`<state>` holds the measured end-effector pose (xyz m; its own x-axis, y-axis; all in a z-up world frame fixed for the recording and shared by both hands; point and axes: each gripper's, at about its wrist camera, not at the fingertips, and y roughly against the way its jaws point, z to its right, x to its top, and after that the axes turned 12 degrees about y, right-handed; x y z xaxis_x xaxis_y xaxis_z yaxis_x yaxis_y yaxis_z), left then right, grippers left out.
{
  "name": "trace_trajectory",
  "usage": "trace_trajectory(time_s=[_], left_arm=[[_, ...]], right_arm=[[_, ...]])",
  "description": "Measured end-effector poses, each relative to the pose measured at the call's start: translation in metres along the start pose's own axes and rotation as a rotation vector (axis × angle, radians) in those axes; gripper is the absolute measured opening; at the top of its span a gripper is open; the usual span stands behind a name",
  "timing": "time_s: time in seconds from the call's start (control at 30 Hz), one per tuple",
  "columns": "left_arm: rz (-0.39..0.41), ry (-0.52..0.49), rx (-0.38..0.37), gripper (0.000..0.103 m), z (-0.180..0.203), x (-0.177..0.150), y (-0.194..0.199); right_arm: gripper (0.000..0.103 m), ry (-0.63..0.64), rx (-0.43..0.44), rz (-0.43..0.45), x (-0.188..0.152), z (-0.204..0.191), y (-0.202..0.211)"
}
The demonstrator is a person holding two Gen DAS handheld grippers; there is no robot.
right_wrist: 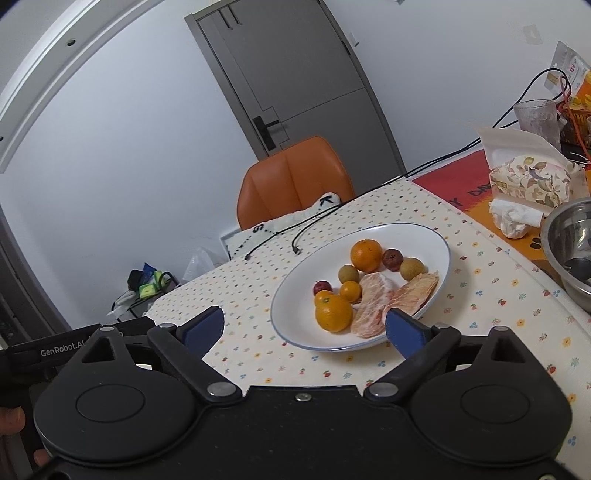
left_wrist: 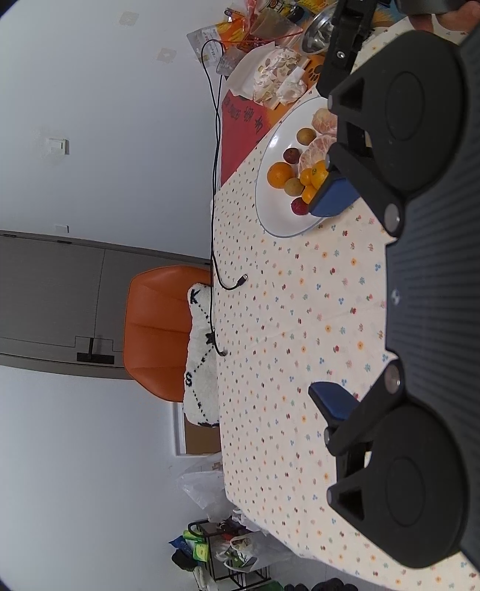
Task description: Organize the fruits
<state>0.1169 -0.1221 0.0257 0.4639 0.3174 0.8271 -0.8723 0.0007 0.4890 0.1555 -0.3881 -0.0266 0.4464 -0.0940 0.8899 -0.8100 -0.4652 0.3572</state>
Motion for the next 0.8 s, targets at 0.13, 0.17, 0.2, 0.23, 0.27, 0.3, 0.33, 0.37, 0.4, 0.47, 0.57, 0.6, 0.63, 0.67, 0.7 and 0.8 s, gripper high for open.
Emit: trace_trajectory(time_s=[0.13, 0.17, 0.2, 0.23, 0.27, 0.3, 0.33, 0.37, 0.4, 0.47, 0.57, 0.6, 0.63, 0.67, 0.7, 0.8], left_arm=[[-0.001, -0.002, 0.001, 0.096, -0.005, 0.001, 0.010], [-0.001, -0.001, 0.002, 0.096, -0.006, 0.001, 0.012], [-0.001, 0.000, 0.003, 0.096, -0.007, 0.002, 0.015], [0.000, 0.000, 0.004, 0.097, -0.009, 0.002, 0.017], [-0.001, 0.001, 0.004, 0.097, -0.010, 0.002, 0.020], [-0.002, 0.003, 0.003, 0.097, -0.012, 0.002, 0.022], [-0.004, 0.005, 0.002, 0.097, -0.014, 0.002, 0.026], [-0.007, 0.007, 0.000, 0.097, -0.016, 0.003, 0.028], [-0.009, 0.009, -0.003, 0.097, -0.018, 0.003, 0.031], [-0.012, 0.011, -0.004, 0.097, -0.022, 0.003, 0.037], [-0.021, 0.016, -0.006, 0.097, -0.028, 0.004, 0.045], [-0.022, 0.018, -0.004, 0.097, -0.030, 0.004, 0.048], [-0.021, 0.021, 0.001, 0.097, -0.032, 0.005, 0.051], [-0.018, 0.025, 0.004, 0.097, -0.035, 0.005, 0.054], [-0.016, 0.028, 0.006, 0.097, -0.037, 0.005, 0.058], [-0.018, 0.040, 0.009, 0.097, -0.044, 0.006, 0.065]], right_arm=[[0.100, 0.005, 0.015, 0.003, 0.001, -0.005, 0.007], [0.102, 0.007, 0.020, 0.005, 0.001, -0.006, 0.009], [0.103, 0.010, 0.023, 0.006, 0.002, -0.008, 0.011], [0.103, 0.013, 0.027, 0.006, 0.002, -0.009, 0.013], [0.103, 0.016, 0.031, 0.005, 0.003, -0.011, 0.014], [0.103, 0.018, 0.035, 0.003, 0.003, -0.012, 0.016], [0.103, 0.020, 0.039, 0.001, 0.004, -0.013, 0.017], [0.103, 0.022, 0.043, 0.000, 0.004, -0.014, 0.019], [0.103, 0.024, 0.046, -0.001, 0.005, -0.015, 0.020], [0.103, 0.026, 0.051, -0.002, 0.005, -0.017, 0.023], [0.103, 0.027, 0.059, -0.004, 0.005, -0.020, 0.027], [0.103, 0.028, 0.061, -0.006, 0.004, -0.020, 0.028], [0.103, 0.029, 0.063, -0.008, 0.004, -0.021, 0.029], [0.103, 0.032, 0.066, -0.011, 0.004, -0.022, 0.031], [0.103, 0.036, 0.070, -0.013, 0.004, -0.024, 0.032], [0.103, 0.052, 0.074, -0.020, 0.004, -0.028, 0.035]])
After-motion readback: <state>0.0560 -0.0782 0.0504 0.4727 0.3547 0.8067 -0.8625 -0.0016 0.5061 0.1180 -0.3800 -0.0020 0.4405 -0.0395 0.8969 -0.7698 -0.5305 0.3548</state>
